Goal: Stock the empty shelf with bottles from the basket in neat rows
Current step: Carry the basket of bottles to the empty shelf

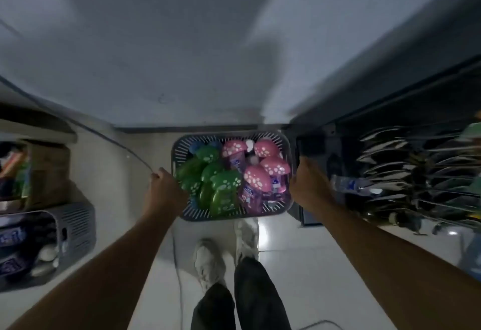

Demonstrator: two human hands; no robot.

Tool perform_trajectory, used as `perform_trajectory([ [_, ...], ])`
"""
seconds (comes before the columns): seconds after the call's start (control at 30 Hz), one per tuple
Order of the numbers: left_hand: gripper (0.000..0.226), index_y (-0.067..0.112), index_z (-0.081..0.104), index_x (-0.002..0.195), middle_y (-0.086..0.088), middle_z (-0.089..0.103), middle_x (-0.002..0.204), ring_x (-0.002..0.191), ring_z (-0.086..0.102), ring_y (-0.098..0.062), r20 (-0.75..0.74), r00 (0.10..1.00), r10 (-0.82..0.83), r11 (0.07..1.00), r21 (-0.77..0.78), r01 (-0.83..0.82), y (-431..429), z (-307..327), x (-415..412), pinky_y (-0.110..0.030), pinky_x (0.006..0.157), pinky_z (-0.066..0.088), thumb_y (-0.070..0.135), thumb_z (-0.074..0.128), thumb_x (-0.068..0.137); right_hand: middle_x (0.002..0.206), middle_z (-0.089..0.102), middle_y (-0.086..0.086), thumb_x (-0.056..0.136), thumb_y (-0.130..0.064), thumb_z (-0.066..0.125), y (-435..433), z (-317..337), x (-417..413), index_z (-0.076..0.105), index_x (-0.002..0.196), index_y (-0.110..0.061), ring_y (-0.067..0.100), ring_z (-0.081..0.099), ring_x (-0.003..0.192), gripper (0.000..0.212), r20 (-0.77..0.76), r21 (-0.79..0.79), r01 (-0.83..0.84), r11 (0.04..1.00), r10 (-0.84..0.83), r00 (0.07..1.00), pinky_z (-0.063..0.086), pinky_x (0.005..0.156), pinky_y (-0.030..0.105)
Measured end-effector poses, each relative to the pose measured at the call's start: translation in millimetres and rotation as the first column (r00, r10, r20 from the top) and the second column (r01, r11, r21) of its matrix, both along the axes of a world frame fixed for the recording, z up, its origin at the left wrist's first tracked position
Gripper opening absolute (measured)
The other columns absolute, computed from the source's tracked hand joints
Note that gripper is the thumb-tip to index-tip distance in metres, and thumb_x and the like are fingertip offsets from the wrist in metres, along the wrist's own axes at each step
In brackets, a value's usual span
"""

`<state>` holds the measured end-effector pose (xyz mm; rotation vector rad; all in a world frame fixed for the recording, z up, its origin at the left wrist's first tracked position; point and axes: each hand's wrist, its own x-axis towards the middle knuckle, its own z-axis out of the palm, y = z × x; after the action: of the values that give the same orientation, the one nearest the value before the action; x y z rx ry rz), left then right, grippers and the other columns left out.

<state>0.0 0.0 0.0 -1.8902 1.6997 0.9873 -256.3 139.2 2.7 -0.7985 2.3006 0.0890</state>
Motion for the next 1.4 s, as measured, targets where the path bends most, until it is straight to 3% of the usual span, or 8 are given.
perform_trajectory([
  [0.17,0.081,-0.01,0.021,0.151,-0.033,0.038,0.146,0.134,0.042,-0.046,0.082,0.995,0.065,0.998,0.018,-0.066,-1.5,-67.7,7.9,-0.05,0.106,0.042,0.003,0.068,0.086,0.121,0.058,0.018,0.095,-0.013,0.064,5.6,-71.1,-11.0,0.047,0.127,-0.005,0.035,0.062,0.106,0.037,0.029,0.057,0.097,0.994,-0.099,0.995,0.049,0.079,0.038],
  [0.27,0.062,-0.009,0.035,0.14,-0.031,0.046,0.137,0.123,0.051,-0.047,0.024,0.996,0.082,0.997,-0.016,-0.081,-3.6,-93.9,7.8,-0.048,0.089,0.05,-0.002,0.066,0.086,0.122,0.06,0.02,0.094,-0.019,0.069,-0.6,-94.4,-16.9,0.045,0.13,-0.004,0.038,0.064,0.109,0.046,0.07,0.063,0.074,0.995,-0.078,0.994,0.05,0.082,0.038],
  [0.37,0.049,-0.008,0.041,0.134,-0.03,0.053,0.129,0.113,0.057,-0.046,0.013,0.995,0.103,0.994,-0.047,-0.102,-6.4,-114.8,6.6,-0.04,0.072,0.045,-0.003,0.061,0.089,0.127,0.06,0.021,0.089,-0.016,0.073,-7.7,-110.5,-22.7,0.047,0.129,-0.002,0.04,0.061,0.114,0.049,0.068,0.053,0.061,0.997,-0.065,0.996,0.051,0.09,0.042],
  [0.63,0.03,-0.007,0.052,0.118,-0.026,0.064,0.106,0.092,0.065,-0.041,0.129,0.99,0.049,0.993,-0.113,-0.035,-18.7,-134.9,7.2,-0.037,0.064,0.046,0.0,0.062,0.09,0.123,0.063,0.025,0.087,-0.012,0.075,-12.0,-121.1,-21.4,0.047,0.126,-0.002,0.044,0.063,0.112,0.048,-0.024,0.032,0.054,0.998,-0.053,0.998,0.052,0.09,0.045],
  [0.87,0.014,-0.009,0.066,0.102,-0.005,0.042,0.062,0.049,0.044,-0.018,0.189,0.98,-0.065,0.988,-0.129,0.09,-24.5,-129.8,6.2,-0.029,0.044,0.038,-0.001,0.065,0.09,0.122,0.063,0.025,0.093,-0.016,0.069,-15.5,-122.3,-26.4,0.05,0.123,-0.002,0.046,0.062,0.111,0.038,-0.068,0.097,0.0,0.995,0.007,0.998,0.053,0.088,0.047],
  [1.1,0.011,-0.005,0.066,0.098,-0.002,0.038,0.061,0.047,0.038,-0.013,0.159,0.982,-0.098,0.979,-0.164,0.124,-14.1,-105.1,9.7,-0.023,0.038,0.025,0.003,0.066,0.091,0.119,0.064,0.025,0.092,-0.018,0.071,-3.1,-109.9,-20.4,0.05,0.123,-0.002,0.045,0.064,0.108,0.04,-0.079,0.087,0.054,0.995,-0.048,0.996,0.054,0.086,0.046],
  [1.23,0.013,-0.003,0.067,0.102,-0.006,0.048,0.065,0.05,0.048,-0.017,0.169,0.973,-0.155,0.968,-0.169,0.184,-11.1,-72.7,13.8,-0.026,0.04,0.036,0.006,0.064,0.094,0.117,0.066,0.024,0.089,-0.02,0.074,15.3,-75.9,-12.0,0.053,0.125,-0.002,0.044,0.065,0.107,0.045,-0.076,0.094,0.077,0.993,-0.07,0.995,0.054,0.088,0.046],
  [1.4,0.017,-0.006,0.068,0.1,-0.014,0.057,0.075,0.066,0.06,-0.031,0.169,0.949,-0.265,0.937,-0.187,0.295,-2.6,-18.6,27.9,-0.034,0.055,0.047,0.008,0.061,0.094,0.114,0.068,0.018,0.093,-0.024,0.066,46.5,-13.5,8.8,0.06,0.117,-0.008,0.037,0.066,0.104,0.029,-0.114,0.088,0.115,0.99,-0.104,0.988,0.056,0.084,0.042],
])
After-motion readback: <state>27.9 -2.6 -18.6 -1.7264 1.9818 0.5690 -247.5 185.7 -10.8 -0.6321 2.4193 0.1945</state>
